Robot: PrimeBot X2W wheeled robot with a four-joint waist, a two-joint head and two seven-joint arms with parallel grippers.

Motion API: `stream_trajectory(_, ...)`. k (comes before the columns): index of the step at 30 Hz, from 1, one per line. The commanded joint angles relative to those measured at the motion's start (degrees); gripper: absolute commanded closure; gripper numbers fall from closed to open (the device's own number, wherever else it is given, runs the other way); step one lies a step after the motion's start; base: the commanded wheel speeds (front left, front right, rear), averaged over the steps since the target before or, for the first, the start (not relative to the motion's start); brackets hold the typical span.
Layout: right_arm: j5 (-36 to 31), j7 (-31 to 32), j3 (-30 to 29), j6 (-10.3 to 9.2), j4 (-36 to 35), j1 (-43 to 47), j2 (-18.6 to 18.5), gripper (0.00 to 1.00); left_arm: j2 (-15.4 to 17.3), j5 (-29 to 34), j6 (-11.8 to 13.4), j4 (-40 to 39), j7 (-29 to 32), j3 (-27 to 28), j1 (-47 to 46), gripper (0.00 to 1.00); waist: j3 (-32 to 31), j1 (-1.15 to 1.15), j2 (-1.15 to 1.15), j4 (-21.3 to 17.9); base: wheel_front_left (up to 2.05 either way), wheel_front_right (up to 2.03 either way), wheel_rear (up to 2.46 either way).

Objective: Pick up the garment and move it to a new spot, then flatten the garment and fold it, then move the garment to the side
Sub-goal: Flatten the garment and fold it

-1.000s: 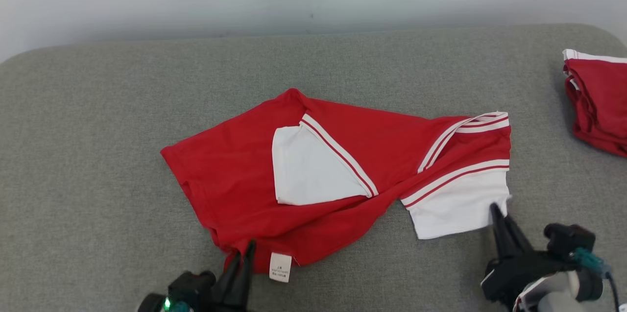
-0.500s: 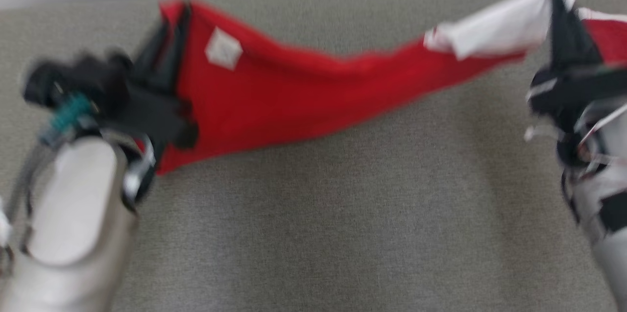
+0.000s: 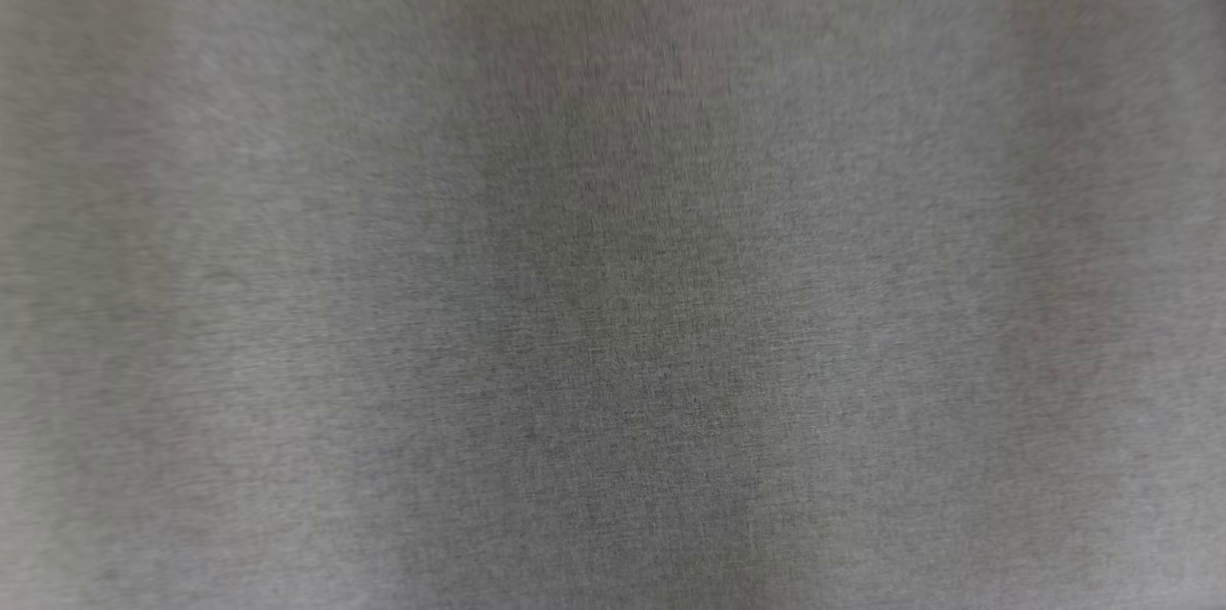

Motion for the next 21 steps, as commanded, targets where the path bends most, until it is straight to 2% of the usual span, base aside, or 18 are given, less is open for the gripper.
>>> stream_trajectory(1, -1.37, 0.36, 1.16, 0.13, 2.52, -4.49, 0.93, 1.0, -0.15, 1.07, -0.15, 3.17, -0.15, -0.54, -4.56, 1.0, 6.51, -0.03, -0.01, -1.67, 0.0, 0.0, 0.0)
stream_trajectory(4, -2.89, 0.14, 1.89, 0.13, 7.4, -11.7, 2.2, 1.0, -1.66, 1.13, -0.23, 8.75, -0.93, -1.16, -11.66, 1.0, 6.79, -0.03, -0.01, -2.07, 0.0, 0.0, 0.0)
stream_trajectory(11, -7.42, -0.83, 4.41, 0.13, 16.16, -22.62, 4.53, 1.0, -3.35, 2.92, -0.06, 18.31, -3.29, -3.03, -21.46, 1.0, 7.25, -0.03, -0.01, -3.45, 0.0, 0.0, 0.0)
stream_trajectory(21, -10.51, -2.86, 7.0, 0.13, 26.11, -31.37, 7.3, 1.0, -5.32, 3.16, -0.52, 28.73, -7.59, -5.46, -28.31, 1.0, 7.85, -0.03, -0.01, -4.15, 0.0, 0.0, 0.0)
